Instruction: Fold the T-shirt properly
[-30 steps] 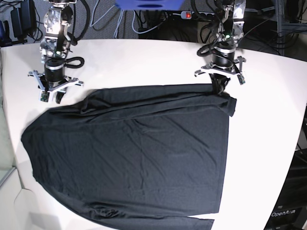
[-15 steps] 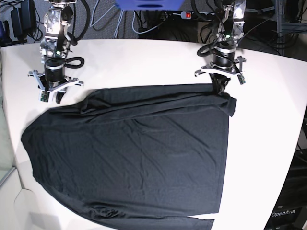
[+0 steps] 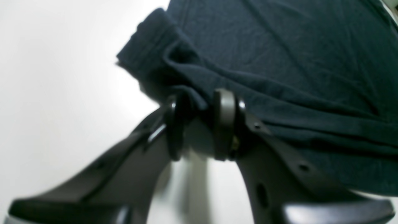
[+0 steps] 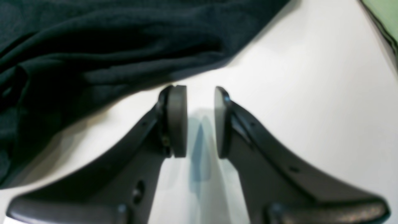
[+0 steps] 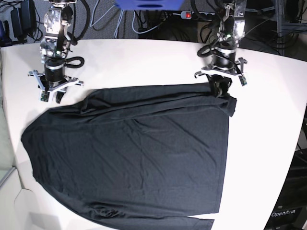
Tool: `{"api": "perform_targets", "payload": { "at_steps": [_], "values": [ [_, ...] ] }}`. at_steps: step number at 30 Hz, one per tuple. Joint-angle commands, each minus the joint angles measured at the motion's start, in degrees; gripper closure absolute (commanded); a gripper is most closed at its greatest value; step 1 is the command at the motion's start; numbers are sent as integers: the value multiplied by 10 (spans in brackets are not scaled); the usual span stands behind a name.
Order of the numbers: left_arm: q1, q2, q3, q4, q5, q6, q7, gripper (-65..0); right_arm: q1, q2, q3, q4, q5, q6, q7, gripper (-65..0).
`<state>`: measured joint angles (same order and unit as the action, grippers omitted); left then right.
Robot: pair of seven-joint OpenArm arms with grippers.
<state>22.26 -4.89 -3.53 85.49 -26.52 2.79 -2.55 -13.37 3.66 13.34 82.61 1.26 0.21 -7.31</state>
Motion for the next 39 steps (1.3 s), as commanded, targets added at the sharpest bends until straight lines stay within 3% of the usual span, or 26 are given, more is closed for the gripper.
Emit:
{"api": "perform_targets", "payload": {
  "at_steps": [1, 9, 20, 30, 34, 39],
  "values": [
    [-3, 1, 0, 8, -2, -5, -15, -161, 4, 5, 2, 12, -3, 1, 16, -167],
    [-16, 26, -4, -13, -2, -5, -14, -161, 4, 17, 2, 11, -3, 1, 16, -167],
    [-17, 23, -4, -33, -56, -6, -15, -165, 4, 24, 2, 11, -3, 1, 16, -167],
    [-12, 23, -4, -27, -57, -7, -16, -417, 4, 24, 2, 10, -3, 1, 16, -167],
    [-16, 26, -5, -33, -60, -7, -16, -421, 4, 24, 2, 9, -3, 1, 16, -167],
    [-17, 24, -5, -34, -112, -7, -16, -421, 4, 24, 2, 9, -3, 1, 16, -167]
  ]
}}
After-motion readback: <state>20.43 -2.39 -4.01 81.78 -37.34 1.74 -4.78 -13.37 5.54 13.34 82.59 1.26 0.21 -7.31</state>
